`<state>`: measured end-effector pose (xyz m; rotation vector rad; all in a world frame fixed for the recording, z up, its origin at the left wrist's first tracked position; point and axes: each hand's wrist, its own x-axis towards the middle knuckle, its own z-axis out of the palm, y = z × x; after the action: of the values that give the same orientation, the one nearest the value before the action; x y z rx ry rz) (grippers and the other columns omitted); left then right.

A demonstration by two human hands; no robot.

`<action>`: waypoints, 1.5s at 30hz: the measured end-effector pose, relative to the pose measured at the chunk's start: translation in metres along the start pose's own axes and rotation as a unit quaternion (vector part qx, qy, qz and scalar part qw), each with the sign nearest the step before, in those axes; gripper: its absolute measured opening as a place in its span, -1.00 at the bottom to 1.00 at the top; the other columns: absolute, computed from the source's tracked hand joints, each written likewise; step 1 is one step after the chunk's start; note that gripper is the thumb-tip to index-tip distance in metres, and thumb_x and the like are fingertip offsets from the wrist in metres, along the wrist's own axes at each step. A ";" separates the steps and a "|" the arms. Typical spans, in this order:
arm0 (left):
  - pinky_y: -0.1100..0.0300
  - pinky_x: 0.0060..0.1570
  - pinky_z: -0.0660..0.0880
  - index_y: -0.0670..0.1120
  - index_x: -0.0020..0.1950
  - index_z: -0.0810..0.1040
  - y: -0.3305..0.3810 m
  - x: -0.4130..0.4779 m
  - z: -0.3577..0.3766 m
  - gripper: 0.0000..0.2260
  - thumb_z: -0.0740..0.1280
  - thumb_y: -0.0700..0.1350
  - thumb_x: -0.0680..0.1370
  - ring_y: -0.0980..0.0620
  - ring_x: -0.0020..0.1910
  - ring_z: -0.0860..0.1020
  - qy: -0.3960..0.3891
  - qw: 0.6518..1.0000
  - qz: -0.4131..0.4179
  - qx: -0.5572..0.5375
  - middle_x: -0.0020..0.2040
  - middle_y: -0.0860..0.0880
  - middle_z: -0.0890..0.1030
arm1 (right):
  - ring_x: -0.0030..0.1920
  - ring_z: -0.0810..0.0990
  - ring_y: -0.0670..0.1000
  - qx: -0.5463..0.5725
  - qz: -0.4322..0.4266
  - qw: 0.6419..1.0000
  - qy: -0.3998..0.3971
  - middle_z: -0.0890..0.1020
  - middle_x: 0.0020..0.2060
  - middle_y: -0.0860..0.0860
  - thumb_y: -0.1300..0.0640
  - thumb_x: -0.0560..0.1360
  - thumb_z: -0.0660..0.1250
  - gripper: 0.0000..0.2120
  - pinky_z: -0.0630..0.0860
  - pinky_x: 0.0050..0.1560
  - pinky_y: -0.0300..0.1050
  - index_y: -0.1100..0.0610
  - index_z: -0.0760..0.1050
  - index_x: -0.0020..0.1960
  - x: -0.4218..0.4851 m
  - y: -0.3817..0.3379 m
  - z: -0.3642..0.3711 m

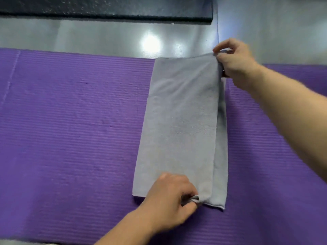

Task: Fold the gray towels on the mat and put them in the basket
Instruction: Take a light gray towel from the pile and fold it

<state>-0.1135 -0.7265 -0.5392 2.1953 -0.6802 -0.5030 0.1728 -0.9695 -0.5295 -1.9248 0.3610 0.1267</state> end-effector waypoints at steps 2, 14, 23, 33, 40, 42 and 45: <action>0.01 -0.10 0.50 0.05 -0.17 0.58 0.009 0.006 0.009 -0.89 0.36 0.07 0.44 0.17 -0.23 0.49 -0.001 1.000 0.006 0.004 -0.26 0.11 0.56 | -0.38 0.49 -0.20 -0.025 -0.007 0.999 0.042 0.58 -0.28 -0.08 0.34 0.45 0.14 -0.65 0.44 -0.33 -0.29 -0.03 0.56 -0.22 0.000 0.016 -0.004; 0.06 0.12 0.35 0.13 0.02 0.61 0.014 0.014 0.060 -0.73 0.25 0.27 0.56 0.15 -0.08 0.51 -0.007 0.997 -0.028 0.068 -0.13 0.15 0.58 | -0.14 0.51 -0.18 -0.089 -0.001 0.994 0.065 0.59 0.00 -0.05 0.22 0.57 0.21 -0.73 0.40 -0.18 -0.42 0.03 0.57 0.19 -0.008 0.060 0.002; -0.11 0.12 0.49 -0.08 0.19 0.57 -0.060 0.071 -0.030 -0.71 0.40 0.00 0.53 -0.21 0.12 0.49 0.207 0.943 -0.181 0.186 0.15 -0.14 0.51 | 0.24 0.53 0.05 -0.100 0.072 0.989 0.087 0.51 0.30 0.08 0.01 0.46 0.40 -0.30 0.49 0.30 0.02 0.04 0.21 0.53 -0.066 0.061 -0.012; 0.15 -0.15 0.53 -0.07 0.29 0.49 -0.082 0.142 -0.086 -0.54 0.54 0.01 0.47 0.13 -0.18 0.59 0.260 0.893 -0.342 -0.134 -0.11 0.08 0.61 | 0.10 0.48 0.07 -0.152 0.190 0.969 0.052 0.38 0.34 0.14 -0.03 0.44 0.48 -0.27 0.48 0.27 0.02 0.10 0.22 0.48 -0.181 0.084 -0.004; 0.16 -0.16 0.51 -0.07 -0.05 0.63 -0.094 0.157 -0.100 -0.88 0.47 -0.04 0.51 0.07 -0.16 0.61 0.260 0.893 -0.349 -0.114 -0.14 0.06 0.66 | 0.08 0.59 0.10 -0.288 0.177 0.940 -0.055 0.61 0.04 -0.03 -0.20 0.42 0.41 -0.56 0.53 0.09 0.06 0.05 0.41 0.12 -0.207 0.076 0.000; 0.12 -0.17 0.52 -0.11 -0.06 0.61 -0.104 0.143 -0.102 -0.84 0.45 -0.03 0.51 0.03 -0.19 0.59 0.283 0.877 -0.368 -0.125 -0.15 0.02 0.66 | 0.03 0.59 0.10 -0.322 0.166 0.929 -0.076 0.62 -0.02 -0.05 -0.26 0.37 0.40 -0.56 0.54 0.06 0.07 0.00 0.40 0.05 -0.204 0.070 0.000; 0.12 -0.33 0.47 -0.13 -0.07 0.60 -0.121 0.113 -0.106 -0.81 0.41 -0.01 0.48 -0.02 -0.28 0.55 0.331 0.837 -0.404 -0.164 -0.19 -0.03 0.65 | -0.02 0.59 0.10 -0.338 0.148 0.922 -0.116 0.60 -0.08 -0.07 -0.28 0.33 0.43 -0.54 0.55 0.03 0.07 -0.03 0.36 0.02 -0.204 0.064 0.009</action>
<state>0.0699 -0.6683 -0.5807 2.0355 0.6954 -0.1922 -0.0395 -0.9437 -0.5379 -2.4845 0.4867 0.7589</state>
